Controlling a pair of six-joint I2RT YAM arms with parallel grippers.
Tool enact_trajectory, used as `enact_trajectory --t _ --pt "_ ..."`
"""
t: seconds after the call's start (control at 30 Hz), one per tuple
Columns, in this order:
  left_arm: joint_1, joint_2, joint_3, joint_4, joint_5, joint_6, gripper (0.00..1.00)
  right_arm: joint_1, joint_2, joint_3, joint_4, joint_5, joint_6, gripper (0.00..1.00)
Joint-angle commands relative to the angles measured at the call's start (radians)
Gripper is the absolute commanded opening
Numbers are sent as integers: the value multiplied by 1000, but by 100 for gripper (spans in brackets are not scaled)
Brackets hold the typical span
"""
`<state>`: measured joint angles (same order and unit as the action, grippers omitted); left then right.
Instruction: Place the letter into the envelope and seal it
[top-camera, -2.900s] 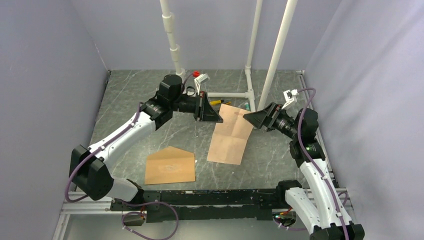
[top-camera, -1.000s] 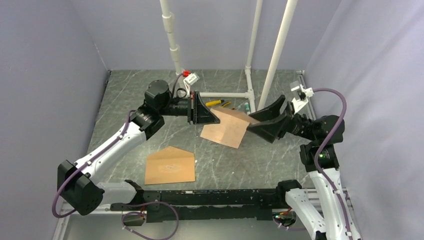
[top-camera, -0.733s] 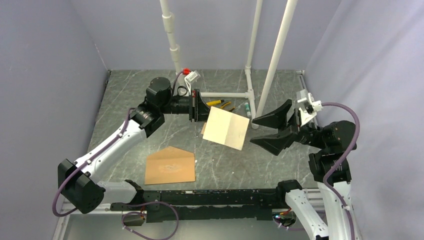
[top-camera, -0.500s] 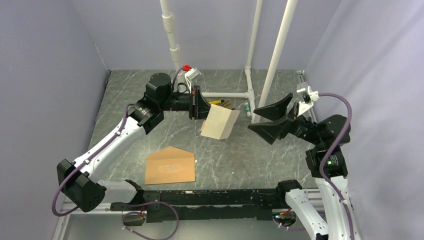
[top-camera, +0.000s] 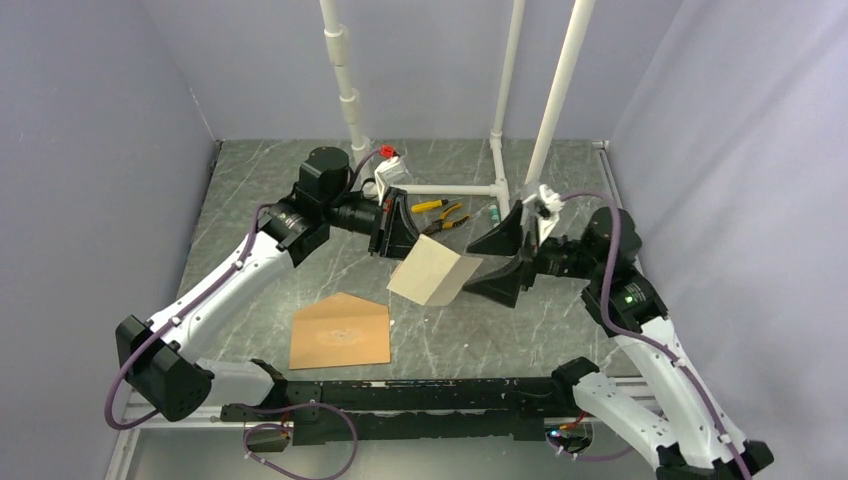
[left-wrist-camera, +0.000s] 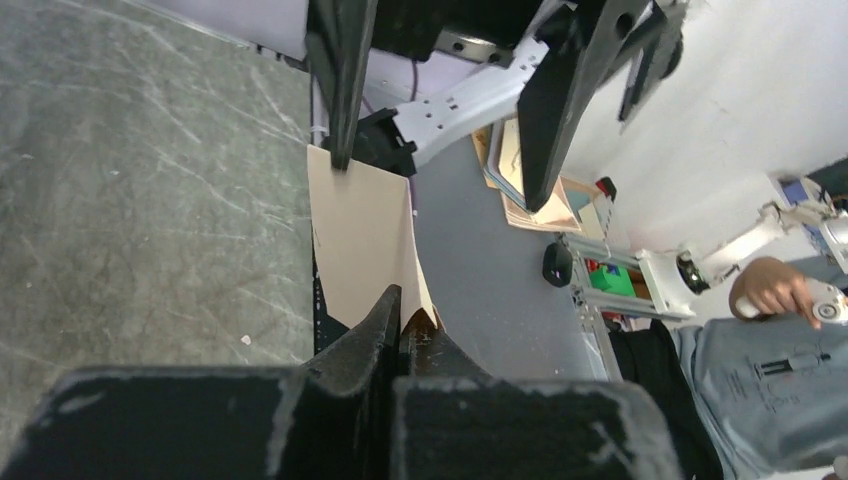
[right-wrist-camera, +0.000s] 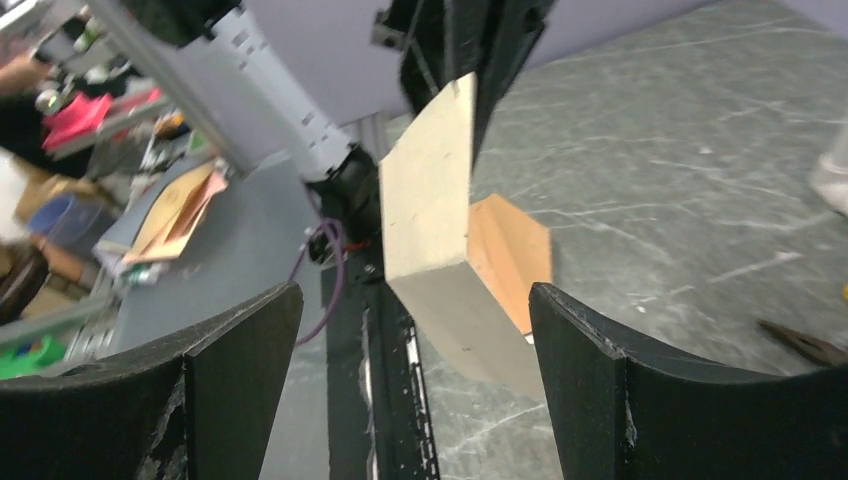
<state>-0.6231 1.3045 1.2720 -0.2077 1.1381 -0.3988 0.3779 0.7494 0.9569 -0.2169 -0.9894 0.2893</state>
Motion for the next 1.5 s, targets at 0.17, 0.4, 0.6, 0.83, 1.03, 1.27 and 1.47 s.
enact_trajectory --t 0.17,0.4,0.6,0.83,1.03,1.27,1.47 --pt "-17 -70 -2 -69 164 161 2 129 102 53 -94 -136 -273 58" --pt "-24 -62 -1 -32 180 119 2 130 60 40 -122 -179 -294 4" --pt "-24 -71 79 -300 -159 267 47 130 23 38 -72 -138 -227 0" --pt "-24 -46 148 -606 -1262 139 66 130 9 11 -135 127 -204 0" --pt "-24 -148 113 -533 -1233 115 61 129 77 26 -141 333 -124 0" --pt "-25 -268 -48 -190 -589 148 70 131 159 18 1 215 11 0" --pt "-91 -163 -49 -176 -391 178 74 135 160 -7 208 51 152 0"
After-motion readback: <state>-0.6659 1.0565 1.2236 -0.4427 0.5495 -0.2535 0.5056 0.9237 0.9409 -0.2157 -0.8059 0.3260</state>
